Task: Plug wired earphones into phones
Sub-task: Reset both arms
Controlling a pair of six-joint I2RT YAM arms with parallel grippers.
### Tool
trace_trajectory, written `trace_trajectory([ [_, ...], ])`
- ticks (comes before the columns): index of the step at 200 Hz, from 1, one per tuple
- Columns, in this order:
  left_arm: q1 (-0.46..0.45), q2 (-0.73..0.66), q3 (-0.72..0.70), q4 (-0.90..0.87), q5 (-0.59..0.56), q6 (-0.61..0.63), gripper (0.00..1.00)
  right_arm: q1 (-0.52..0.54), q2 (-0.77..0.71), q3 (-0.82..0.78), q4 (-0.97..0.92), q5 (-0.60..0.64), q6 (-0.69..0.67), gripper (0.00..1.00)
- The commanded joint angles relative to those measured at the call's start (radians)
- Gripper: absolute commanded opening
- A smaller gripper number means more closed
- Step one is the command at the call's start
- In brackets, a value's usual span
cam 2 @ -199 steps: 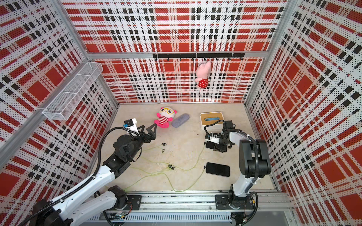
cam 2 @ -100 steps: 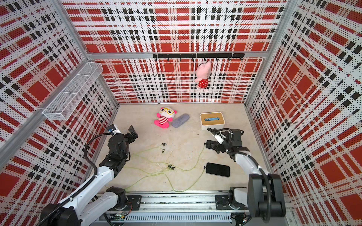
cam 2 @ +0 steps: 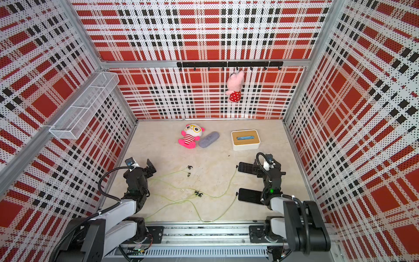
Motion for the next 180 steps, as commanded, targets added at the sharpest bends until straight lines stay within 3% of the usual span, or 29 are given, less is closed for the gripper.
trace_trajectory([
  [1,0.029,0.085,0.025,0.254,0.079,0.078,0.98,-0.001,0.128,0.018,0.333,-0.041,0.044,1.00],
  [20,0.071,0.175,0.034,0.395,0.175,0.072,0.98,0.006,0.235,0.056,0.379,-0.027,0.044,1.00],
  [34,0.102,0.250,0.040,0.500,0.245,0.065,0.98,0.007,0.184,0.114,0.177,0.008,0.055,1.00],
  [59,0.105,0.355,0.077,0.565,0.336,0.090,0.98,0.017,0.192,0.178,0.059,0.030,0.046,1.00],
  [73,0.065,0.405,0.074,0.582,0.289,0.132,0.98,0.031,0.209,0.176,0.102,0.058,0.034,1.00],
  [83,0.049,0.452,0.052,0.719,0.269,0.143,0.98,0.033,0.199,0.182,0.067,0.057,0.037,1.00],
  [97,0.049,0.419,0.072,0.605,0.260,0.140,0.98,0.035,0.207,0.180,0.087,0.062,0.032,1.00],
  [120,0.050,0.438,0.065,0.659,0.268,0.136,0.98,0.035,0.201,0.177,0.086,0.060,0.032,1.00],
  [142,0.012,0.436,0.065,0.663,0.169,0.156,0.98,0.036,0.202,0.173,0.092,0.060,0.033,1.00],
  [180,0.011,0.436,0.063,0.667,0.171,0.157,0.98,0.036,0.204,0.174,0.093,0.059,0.033,1.00],
])
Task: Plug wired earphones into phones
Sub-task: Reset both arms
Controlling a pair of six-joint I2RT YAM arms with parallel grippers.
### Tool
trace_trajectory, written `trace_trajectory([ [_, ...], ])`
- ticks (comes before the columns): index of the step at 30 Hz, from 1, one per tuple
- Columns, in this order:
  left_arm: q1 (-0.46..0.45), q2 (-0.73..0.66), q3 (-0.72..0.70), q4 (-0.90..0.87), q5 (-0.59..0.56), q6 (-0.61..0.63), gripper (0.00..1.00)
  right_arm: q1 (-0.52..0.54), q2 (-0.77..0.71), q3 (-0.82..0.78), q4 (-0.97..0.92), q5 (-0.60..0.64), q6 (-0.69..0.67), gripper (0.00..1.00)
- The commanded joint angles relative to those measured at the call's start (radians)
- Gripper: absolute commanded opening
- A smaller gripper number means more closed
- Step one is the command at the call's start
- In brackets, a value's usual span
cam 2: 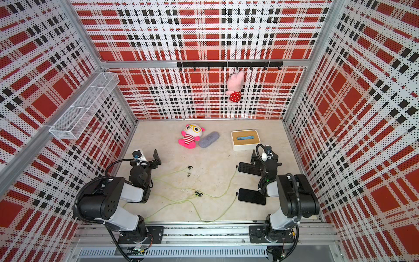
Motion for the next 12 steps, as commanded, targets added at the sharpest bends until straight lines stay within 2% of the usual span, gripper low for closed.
trace_trajectory([
  [1,-0.005,0.008,0.001,0.052,-0.031,0.022,0.98,0.006,-0.002,-0.005,0.008,0.008,-0.003,1.00],
  [12,-0.004,0.008,0.001,0.052,-0.031,0.022,0.98,0.006,-0.003,0.000,-0.001,-0.001,-0.007,1.00],
])
